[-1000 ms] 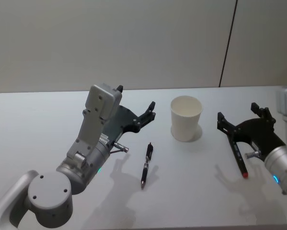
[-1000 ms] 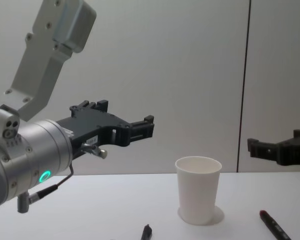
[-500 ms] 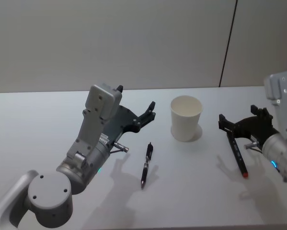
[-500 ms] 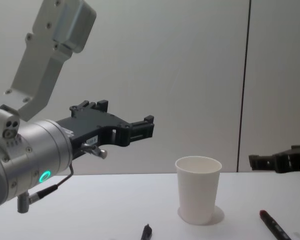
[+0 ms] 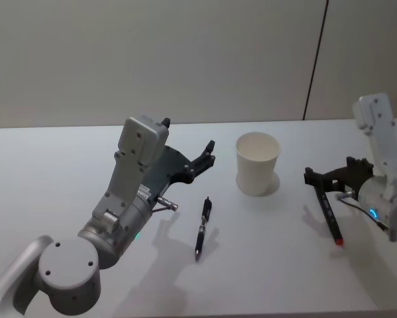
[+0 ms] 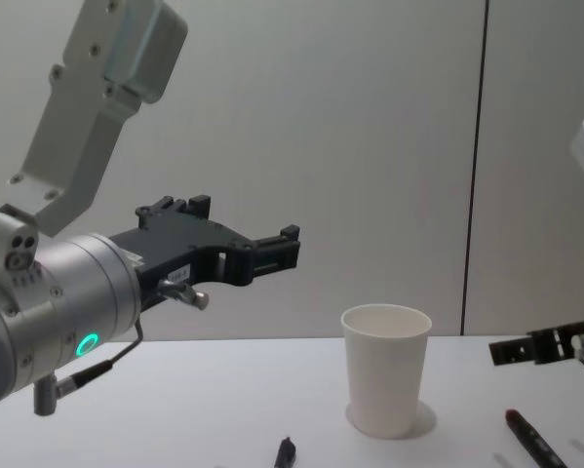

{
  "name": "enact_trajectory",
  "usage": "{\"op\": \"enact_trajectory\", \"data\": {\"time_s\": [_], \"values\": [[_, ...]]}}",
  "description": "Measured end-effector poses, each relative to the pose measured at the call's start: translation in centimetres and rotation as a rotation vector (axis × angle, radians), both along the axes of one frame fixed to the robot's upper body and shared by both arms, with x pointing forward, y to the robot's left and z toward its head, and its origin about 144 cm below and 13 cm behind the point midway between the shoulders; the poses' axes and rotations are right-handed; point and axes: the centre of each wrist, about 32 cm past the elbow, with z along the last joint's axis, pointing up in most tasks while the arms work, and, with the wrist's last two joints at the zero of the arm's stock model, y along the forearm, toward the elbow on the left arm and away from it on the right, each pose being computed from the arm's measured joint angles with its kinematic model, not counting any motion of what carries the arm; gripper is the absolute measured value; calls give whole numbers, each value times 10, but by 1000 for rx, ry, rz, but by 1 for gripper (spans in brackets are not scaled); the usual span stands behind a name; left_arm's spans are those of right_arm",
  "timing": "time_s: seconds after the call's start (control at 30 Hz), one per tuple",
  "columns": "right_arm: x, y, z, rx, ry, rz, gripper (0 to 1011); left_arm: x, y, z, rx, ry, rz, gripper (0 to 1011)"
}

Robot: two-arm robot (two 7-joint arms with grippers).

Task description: Place the pen into the pen holder.

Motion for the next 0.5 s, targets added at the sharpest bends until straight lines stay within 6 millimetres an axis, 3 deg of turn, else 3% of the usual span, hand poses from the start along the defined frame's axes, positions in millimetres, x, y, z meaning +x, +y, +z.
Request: {"op": "enact_trajectory", "data": {"time_s": [0.5], "values": [[35,8,-5,-4,130,-30,1001,0,0,0,0,0,0,1004]]}}
